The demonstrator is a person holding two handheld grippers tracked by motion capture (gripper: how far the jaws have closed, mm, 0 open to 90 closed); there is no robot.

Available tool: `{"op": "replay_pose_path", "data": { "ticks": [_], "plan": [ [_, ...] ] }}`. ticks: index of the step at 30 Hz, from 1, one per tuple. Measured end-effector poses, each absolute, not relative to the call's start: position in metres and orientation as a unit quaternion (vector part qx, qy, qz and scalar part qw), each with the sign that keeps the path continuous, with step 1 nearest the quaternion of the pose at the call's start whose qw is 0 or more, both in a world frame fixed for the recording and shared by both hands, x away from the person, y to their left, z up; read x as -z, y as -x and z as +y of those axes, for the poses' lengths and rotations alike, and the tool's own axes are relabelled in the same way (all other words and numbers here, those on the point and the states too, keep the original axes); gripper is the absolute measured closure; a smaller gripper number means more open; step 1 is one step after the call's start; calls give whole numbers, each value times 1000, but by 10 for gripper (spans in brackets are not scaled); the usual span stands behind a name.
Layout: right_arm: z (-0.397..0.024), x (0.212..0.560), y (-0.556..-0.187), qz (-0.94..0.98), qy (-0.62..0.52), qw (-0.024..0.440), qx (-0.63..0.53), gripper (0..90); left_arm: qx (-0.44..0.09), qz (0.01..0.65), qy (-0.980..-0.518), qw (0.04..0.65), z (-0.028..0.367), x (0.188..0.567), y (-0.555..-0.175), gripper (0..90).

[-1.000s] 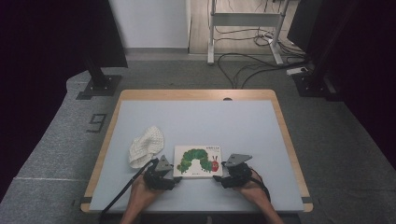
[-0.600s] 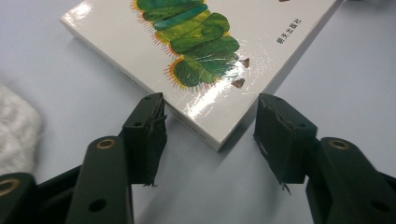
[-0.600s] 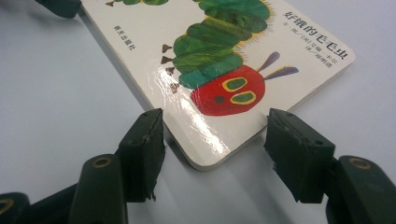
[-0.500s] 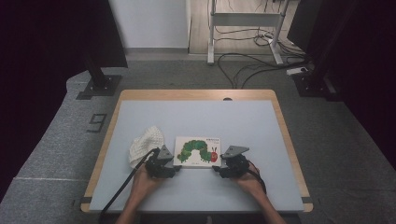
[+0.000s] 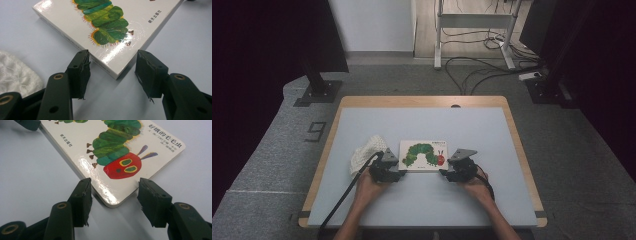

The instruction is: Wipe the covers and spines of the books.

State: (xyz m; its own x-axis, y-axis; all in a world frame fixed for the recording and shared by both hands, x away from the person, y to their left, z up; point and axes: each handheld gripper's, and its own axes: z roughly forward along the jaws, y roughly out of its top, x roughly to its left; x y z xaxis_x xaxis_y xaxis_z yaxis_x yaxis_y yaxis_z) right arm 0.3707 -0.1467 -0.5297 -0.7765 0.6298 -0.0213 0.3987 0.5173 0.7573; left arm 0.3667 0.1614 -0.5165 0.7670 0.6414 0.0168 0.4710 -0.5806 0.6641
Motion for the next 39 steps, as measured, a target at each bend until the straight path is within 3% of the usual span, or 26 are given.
{"op": "replay_pose_path", "data": {
  "ticks": [15, 19, 30, 36, 39],
  "plan": [
    [-144, 529, -376, 857, -302, 149, -389, 459, -135, 327, -875, 331, 164, 517, -375, 450],
    [-144, 529, -376, 858, -303, 147, -388, 454, -140, 330, -873, 330, 165, 516, -375, 408],
    [-150, 516, -369, 849, -298, 143, -412, 261, -133, 321, -866, 360, 173, 496, -354, 157],
    [-160, 507, -364, 848, -295, 141, -418, 133, -133, 320, -862, 369, 181, 484, -338, 90],
    [-167, 502, -360, 846, -298, 143, -418, 111, -134, 320, -862, 370, 186, 479, -330, 43]
  ]
}}
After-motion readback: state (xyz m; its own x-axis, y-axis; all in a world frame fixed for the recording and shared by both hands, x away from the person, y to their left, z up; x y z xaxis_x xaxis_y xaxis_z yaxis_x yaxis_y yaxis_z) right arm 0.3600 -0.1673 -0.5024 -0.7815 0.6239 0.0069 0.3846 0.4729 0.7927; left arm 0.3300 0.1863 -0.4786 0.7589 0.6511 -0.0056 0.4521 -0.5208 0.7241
